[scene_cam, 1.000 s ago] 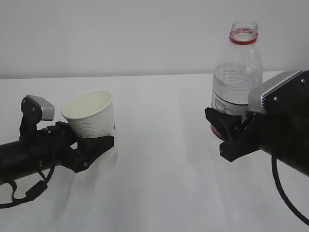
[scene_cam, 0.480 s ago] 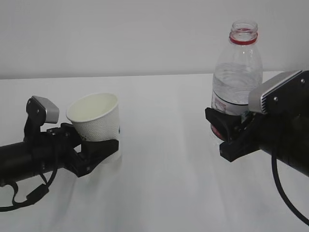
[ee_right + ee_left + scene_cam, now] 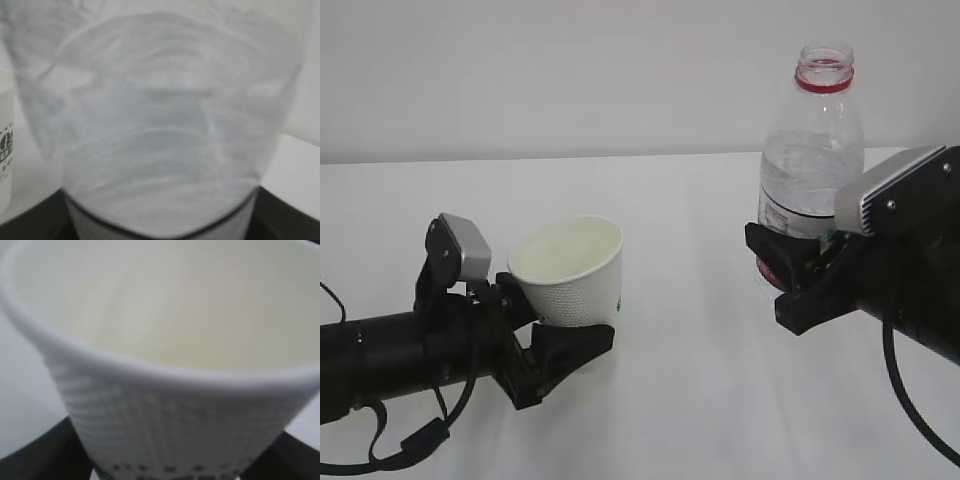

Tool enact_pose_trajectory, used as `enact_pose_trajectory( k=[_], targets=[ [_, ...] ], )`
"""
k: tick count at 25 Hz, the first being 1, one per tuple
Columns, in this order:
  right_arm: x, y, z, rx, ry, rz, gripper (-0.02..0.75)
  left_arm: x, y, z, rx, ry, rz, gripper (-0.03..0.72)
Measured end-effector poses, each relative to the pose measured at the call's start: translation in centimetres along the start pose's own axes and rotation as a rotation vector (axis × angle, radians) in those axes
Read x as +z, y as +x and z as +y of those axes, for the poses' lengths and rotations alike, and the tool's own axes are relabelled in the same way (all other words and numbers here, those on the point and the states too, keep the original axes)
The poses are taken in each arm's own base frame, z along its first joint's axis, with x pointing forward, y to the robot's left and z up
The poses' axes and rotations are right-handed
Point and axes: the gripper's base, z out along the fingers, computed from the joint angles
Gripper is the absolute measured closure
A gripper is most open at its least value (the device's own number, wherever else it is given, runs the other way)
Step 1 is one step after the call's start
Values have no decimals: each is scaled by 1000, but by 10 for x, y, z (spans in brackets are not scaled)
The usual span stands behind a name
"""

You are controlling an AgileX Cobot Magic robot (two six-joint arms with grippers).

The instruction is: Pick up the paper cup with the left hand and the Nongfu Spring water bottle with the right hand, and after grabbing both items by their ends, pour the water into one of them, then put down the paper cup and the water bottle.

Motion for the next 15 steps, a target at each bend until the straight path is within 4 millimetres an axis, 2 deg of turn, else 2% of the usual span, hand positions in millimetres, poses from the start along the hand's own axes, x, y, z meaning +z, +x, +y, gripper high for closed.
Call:
enact_pose_trajectory(
  k=[9, 15],
  targets=[
    [0, 0, 0, 0, 0, 0, 274, 8, 1, -17, 24, 71, 14, 137],
    [0, 0, 0, 0, 0, 0, 274, 25, -11, -30, 100, 169, -13, 141]
  ],
)
